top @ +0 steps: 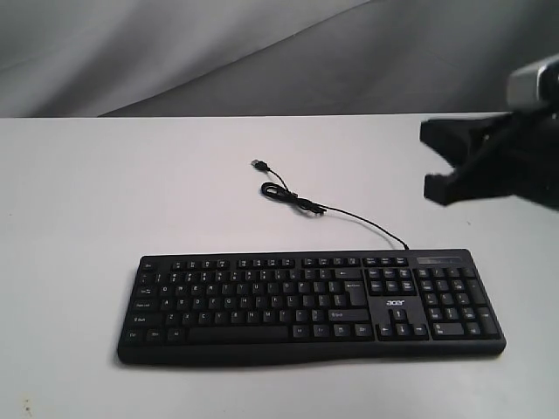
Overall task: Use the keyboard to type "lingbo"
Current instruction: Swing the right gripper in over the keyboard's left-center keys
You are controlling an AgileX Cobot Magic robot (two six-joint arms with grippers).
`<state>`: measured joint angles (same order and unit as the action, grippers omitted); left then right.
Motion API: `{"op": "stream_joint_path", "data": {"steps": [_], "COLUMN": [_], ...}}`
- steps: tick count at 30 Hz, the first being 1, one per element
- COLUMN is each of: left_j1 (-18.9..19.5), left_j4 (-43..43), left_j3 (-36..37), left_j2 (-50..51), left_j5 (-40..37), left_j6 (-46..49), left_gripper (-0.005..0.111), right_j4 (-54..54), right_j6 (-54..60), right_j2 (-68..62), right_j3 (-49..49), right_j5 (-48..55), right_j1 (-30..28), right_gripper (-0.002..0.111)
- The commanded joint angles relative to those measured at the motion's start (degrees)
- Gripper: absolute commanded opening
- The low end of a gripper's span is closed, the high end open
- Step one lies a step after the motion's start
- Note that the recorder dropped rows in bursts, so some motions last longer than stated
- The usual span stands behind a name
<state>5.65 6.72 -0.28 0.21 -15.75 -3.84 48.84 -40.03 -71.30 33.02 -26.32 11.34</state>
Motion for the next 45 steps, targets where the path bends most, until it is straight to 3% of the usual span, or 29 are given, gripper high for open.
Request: {"op": "stream_joint_path", "data": {"steps": [1, 6, 9, 11, 15, 18, 25, 32, 41, 43, 45], "left_j1": [0.06, 0.06, 0.06, 0.06, 0.06, 0.06, 0.06, 0.06, 0.06, 0.06, 0.06], "left_j4": [-0.01, -0.01, -0.01, -0.01, -0.01, -0.01, -0.01, -0.01, -0.01, -0.01, -0.01], "left_j3": [0.28, 0.28, 0.28, 0.28, 0.28, 0.28, 0.28, 0.28, 0.28, 0.28, 0.28], "left_j2": [-0.21, -0.21, -0.21, -0.21, -0.21, -0.21, -0.21, -0.21, -0.21, -0.21, -0.21], "left_j5": [0.77, 0.77, 0.77, 0.77, 0.77, 0.77, 0.77, 0.77, 0.77, 0.77, 0.77], "left_j6": [-0.12, -0.12, -0.12, -0.12, -0.12, -0.12, -0.12, -0.12, -0.12, -0.12, -0.12], "left_gripper": [0.001, 0.001, 0.001, 0.001, 0.001, 0.001, 0.001, 0.001, 0.001, 0.001, 0.001], "right_j4": [6.36, 25.42, 48.06, 51.11, 51.11, 51.11, 51.11, 23.97, 17.21, 8.02, -9.33], "right_j6": [-2.65, -18.76, -38.89, -47.11, -47.84, -42.63, -33.15, -10.43, -1.45, 8.69, 26.49], "right_j2": [-1.40, -7.52, -14.40, -17.91, -24.09, -24.43, -24.43, -24.43, -24.96, -24.96, -25.10], "right_j3": [11.32, 18.32, 25.11, 29.15, 35.34, 35.35, 35.46, 36.12, 42.20, 43.69, 45.35], "right_j5": [10.88, 11.12, 0.13, -3.57, -6.00, 4.78, 40.37, 32.79, 49.94, 49.94, 49.94], "right_j1": [0.12, 0.81, 0.82, 0.82, 1.32, 4.16, 13.32, 14.32, 14.44, 14.44, 14.44], "right_gripper": [0.000, 0.000, 0.000, 0.000, 0.000, 0.000, 0.000, 0.000, 0.000, 0.000, 0.000]}}
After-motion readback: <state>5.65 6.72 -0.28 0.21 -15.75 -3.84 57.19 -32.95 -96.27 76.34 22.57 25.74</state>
